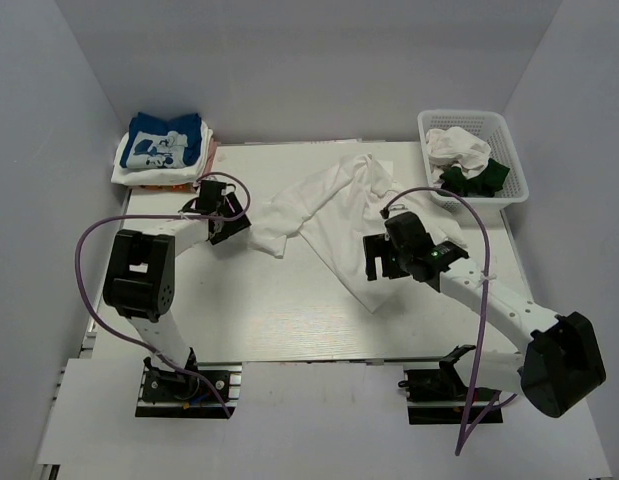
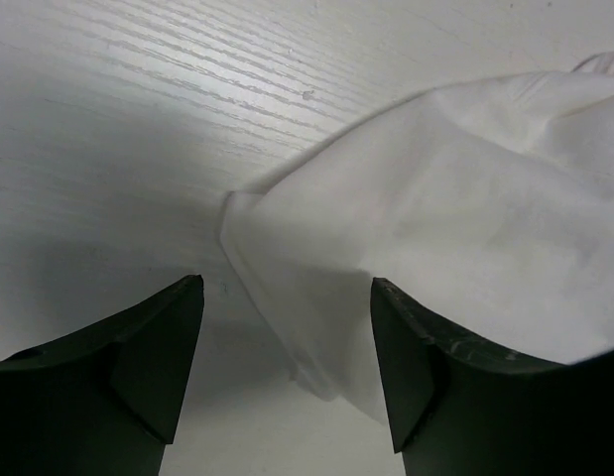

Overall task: Fold and stack the t-shirts
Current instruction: Flatten out the tshirt

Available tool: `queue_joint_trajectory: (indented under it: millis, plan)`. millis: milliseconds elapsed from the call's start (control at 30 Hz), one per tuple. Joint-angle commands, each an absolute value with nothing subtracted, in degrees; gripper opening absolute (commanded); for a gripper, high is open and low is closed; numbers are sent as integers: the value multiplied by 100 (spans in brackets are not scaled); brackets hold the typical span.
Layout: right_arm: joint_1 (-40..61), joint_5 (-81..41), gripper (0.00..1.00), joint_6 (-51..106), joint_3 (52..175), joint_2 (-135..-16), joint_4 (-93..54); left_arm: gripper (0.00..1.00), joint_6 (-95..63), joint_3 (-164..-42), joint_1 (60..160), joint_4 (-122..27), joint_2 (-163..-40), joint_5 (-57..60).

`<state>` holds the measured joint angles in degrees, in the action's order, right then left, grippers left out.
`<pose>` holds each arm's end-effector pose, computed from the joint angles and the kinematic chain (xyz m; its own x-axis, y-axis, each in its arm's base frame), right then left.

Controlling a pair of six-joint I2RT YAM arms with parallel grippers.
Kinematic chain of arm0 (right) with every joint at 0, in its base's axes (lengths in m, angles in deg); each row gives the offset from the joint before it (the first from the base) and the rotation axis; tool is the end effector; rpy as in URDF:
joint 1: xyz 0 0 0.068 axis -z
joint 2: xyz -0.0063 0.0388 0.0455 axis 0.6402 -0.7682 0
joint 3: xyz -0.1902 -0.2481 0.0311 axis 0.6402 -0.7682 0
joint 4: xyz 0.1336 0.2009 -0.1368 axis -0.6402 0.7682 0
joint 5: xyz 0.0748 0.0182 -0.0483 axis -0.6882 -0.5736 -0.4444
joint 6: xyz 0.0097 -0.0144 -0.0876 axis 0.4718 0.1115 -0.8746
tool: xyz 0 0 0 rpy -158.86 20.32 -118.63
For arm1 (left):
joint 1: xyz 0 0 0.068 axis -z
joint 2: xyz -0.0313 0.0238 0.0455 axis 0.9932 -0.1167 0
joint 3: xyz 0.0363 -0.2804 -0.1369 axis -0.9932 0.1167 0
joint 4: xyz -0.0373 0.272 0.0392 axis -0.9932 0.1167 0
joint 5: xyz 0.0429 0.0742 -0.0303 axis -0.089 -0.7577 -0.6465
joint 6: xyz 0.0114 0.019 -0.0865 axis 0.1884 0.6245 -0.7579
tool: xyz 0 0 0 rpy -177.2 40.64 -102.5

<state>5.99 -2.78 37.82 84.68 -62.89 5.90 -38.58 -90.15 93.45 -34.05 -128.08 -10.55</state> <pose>0.2374 0.1427 0.2451 -0.7214 -0.1335 -0.6795 -0.2528 0.9643 0.0790 0.4007 -0.0662 0.1579 -0.7315 -0.4380 -0.5225 -0.3329 0.8983 -0.2868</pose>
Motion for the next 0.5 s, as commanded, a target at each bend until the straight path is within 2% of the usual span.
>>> queue_joint_trajectory:
  millis: [0, 100, 133, 200, 233, 300, 333, 467]
  plan:
    - [571, -10, 90, 3799, 8338, -6211, 818, 78, -3826, -9115, 9305, -3642, -12829, -779]
    - [510, -124, 90, 3711, 8329, -6352, 915, 67, -3897, -9063, 9358, -3729, -12996, -779]
    - [457, -160, 90, 3676, 8338, -6431, 906, 52, -3897, -8976, 9358, -3921, -12997, -501]
    - [369, -528, 90, 3605, 8277, -6528, 792, 39, -3897, -8844, 9428, -4098, -13058, -201]
    - [273, -660, 90, 3597, 8216, -6633, 722, 29, -3897, -8843, 9429, -4168, -13111, -147]
    - [202, -705, 90, 3710, 8206, -6747, 634, 14, -3897, -8843, 9429, -4222, -13111, -59]
    - [123, -696, 90, 3746, 8171, -6904, 616, 0, -3897, -8843, 9429, -4222, -13111, -58]
    - [-70, -696, 90, 3939, 8118, -7283, 450, 0, -3722, -8791, 9429, -3907, -12726, -111]
